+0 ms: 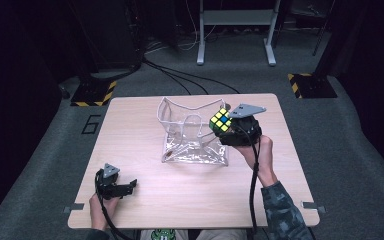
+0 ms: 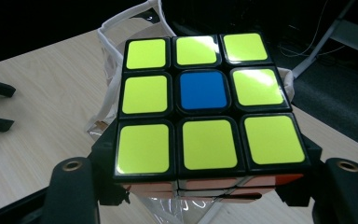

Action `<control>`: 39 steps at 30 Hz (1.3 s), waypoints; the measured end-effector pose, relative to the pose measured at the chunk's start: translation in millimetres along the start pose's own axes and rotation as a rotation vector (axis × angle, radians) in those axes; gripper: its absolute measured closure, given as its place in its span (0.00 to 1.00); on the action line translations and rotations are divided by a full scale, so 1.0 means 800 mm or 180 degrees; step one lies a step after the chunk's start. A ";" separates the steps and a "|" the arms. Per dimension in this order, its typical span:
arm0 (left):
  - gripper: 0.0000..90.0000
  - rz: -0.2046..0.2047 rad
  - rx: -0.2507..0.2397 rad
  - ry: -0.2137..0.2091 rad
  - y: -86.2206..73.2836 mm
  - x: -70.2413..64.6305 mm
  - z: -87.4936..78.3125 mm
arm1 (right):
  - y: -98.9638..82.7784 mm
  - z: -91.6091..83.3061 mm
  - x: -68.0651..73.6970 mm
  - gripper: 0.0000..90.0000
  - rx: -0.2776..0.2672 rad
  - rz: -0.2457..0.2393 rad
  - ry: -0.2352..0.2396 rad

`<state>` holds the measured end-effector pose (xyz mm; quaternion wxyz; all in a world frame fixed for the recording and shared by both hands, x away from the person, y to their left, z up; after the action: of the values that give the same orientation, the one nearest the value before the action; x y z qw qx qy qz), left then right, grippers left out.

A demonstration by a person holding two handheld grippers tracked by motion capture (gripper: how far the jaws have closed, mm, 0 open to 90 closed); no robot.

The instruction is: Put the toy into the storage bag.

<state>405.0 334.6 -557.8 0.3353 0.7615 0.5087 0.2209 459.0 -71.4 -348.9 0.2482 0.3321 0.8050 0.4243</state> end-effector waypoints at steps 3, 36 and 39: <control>0.13 0.0001 0.0000 -0.0001 0.000 0.000 0.000 | 0.005 0.002 -0.003 0.37 -0.0004 0.0003 -0.0003; 0.13 0.0003 0.0000 -0.0003 0.000 0.000 0.000 | 0.039 0.055 -0.009 0.37 0.0149 -0.0038 0.0066; 0.13 0.0004 0.0001 -0.0003 0.000 0.000 0.000 | 0.040 0.061 -0.011 0.37 0.0163 -0.0028 0.0078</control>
<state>405.0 334.8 -557.7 0.3354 0.7620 0.5082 0.2207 508.6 -39.2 -345.7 0.2316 0.3296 0.8200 0.4066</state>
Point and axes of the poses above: each handheld gripper's, and its own axes: z roughly forward along the jaws, y roughly out of its top, x roughly to its left, the point moved 4 cm from there along z, roughly forward along the jaws
